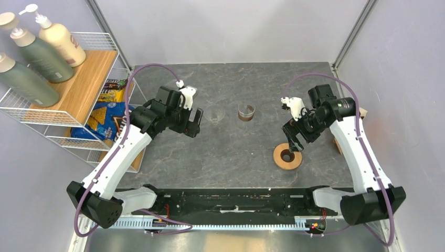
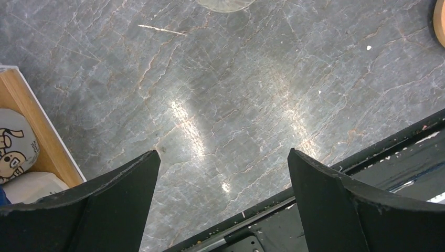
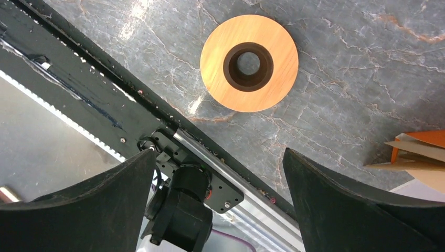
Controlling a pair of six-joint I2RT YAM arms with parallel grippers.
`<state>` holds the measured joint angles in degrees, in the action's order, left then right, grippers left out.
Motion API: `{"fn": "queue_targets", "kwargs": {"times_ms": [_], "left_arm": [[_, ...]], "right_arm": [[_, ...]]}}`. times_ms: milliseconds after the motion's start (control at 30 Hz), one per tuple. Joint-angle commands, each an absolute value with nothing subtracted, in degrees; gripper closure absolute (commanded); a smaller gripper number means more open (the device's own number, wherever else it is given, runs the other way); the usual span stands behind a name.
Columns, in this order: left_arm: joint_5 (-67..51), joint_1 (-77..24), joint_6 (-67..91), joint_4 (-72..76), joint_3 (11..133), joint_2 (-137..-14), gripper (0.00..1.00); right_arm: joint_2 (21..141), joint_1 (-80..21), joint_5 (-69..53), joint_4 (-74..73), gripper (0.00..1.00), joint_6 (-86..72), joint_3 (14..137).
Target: Place the coffee filter in the dripper
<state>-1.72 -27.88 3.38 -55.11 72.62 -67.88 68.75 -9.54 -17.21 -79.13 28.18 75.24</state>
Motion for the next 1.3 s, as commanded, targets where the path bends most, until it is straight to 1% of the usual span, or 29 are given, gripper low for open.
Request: {"fn": "queue_targets", "kwargs": {"times_ms": [0,167,333,433,500,533,700,967,1267], "left_arm": [[-5.57,-28.10,-3.71,-53.19,74.54,-67.86,0.00],[-10.45,-28.08,-7.96,-53.30,76.37,-68.08,0.00],[-12.95,-28.08,-10.06,-55.14,76.73,-68.63,0.00],[-14.56,-28.09,-10.08,-55.76,77.14,-69.12,0.00],[-16.24,-28.05,-9.87,-56.36,77.58,-69.58,0.00],[-17.38,-28.04,-9.76,-56.68,77.82,-69.84,0.00],[-21.50,-28.11,-9.22,-57.01,78.09,-70.82,0.00],[-21.51,-28.16,-8.65,-56.69,77.88,-70.81,0.00],[-21.12,-28.20,-8.01,-56.59,77.10,-69.41,0.00]], "right_arm": [[75.21,-5.17,-22.02,-84.03,0.01,36.62,79.98],[85.49,3.00,-27.94,-90.44,0.01,46.53,85.76],[94.98,8.82,-30.07,-94.64,0.01,54.91,89.89],[100.64,10.64,-29.83,-96.71,0.01,59.11,91.76],[103.74,11.31,-29.78,-97.44,0.01,60.83,92.76],[105.32,11.54,-29.97,-97.93,0.04,61.55,93.25],[111.31,11.66,-31.55,-99.57,0.10,63.71,94.52],[115.88,11.07,-35.64,-99.09,0.15,63.67,91.40],[118.94,9.08,-35.99,-93.25,0.17,61.25,86.61]]}}
